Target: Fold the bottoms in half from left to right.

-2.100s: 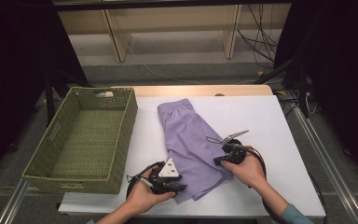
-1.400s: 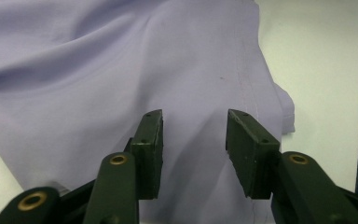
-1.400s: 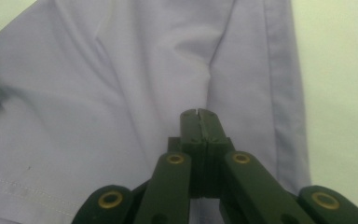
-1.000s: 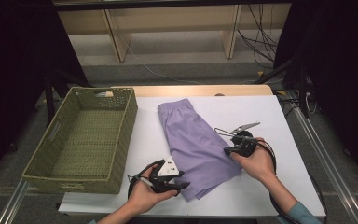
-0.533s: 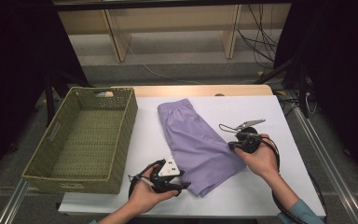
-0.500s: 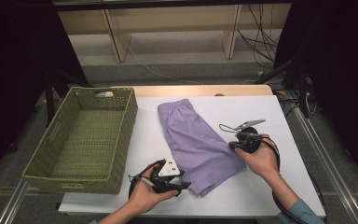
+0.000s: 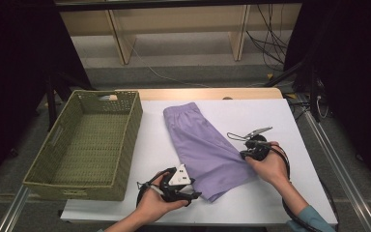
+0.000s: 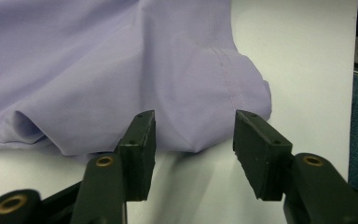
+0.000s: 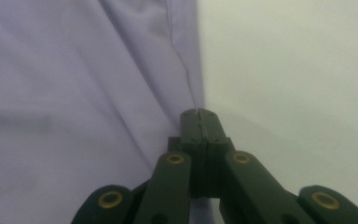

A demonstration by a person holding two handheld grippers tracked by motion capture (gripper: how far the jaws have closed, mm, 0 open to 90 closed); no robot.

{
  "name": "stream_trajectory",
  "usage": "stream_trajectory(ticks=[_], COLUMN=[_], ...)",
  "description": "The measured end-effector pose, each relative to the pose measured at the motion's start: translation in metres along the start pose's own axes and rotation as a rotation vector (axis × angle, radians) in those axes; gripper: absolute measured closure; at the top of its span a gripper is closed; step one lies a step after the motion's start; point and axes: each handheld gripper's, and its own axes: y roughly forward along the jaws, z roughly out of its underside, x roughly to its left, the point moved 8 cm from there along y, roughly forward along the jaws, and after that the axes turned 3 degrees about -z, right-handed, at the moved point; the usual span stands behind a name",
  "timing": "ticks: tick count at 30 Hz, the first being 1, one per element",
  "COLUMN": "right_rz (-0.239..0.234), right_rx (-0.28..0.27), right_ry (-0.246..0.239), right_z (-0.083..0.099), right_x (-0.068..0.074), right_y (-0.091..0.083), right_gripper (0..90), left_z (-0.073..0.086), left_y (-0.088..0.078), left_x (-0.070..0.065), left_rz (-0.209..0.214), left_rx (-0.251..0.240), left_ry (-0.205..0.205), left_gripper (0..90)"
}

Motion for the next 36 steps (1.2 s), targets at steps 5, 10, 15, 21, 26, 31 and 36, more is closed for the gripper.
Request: stream_trajectory(ticks=[5, 10, 15, 21, 26, 31, 36], right_rz=[0.013, 0.022, 0.012, -0.006, -0.05, -0.084, -0.073], right_rx=[0.061, 0.083, 0.04, -0.079, -0.097, -0.063, 0.005], right_ry=[-0.045, -0.068, -0.082, -0.052, -0.048, -0.06, -0.091], right_z=[0.007, 0.008, 0.0, -0.03, -0.049, -0.055, -0.047], right_x=[0.001, 0.002, 0.002, 0.001, 0.008, 0.011, 0.012], right_y=[-0.003, -0.006, -0.008, -0.006, 0.013, 0.03, 0.04], right_gripper=[90.0, 90.0, 84.7, 83.6, 79.7, 78.5, 80.8], left_z=[0.0, -0.002, -0.002, -0.004, -0.004, -0.004, -0.004], left_y=[0.002, 0.004, 0.005, 0.007, 0.007, 0.006, 0.006], left_x=[-0.004, -0.007, -0.007, -0.008, -0.008, -0.007, -0.007], left_rz=[0.011, 0.02, 0.022, 0.026, 0.026, 0.022, 0.022], left_rx=[0.0, -0.001, 0.004, 0.005, 0.003, 0.0, 0.0], left_ry=[0.005, 0.007, 0.012, 0.016, 0.016, 0.012, 0.013], left_gripper=[47.7, 47.4, 47.6, 48.9, 48.9, 48.8, 48.8])
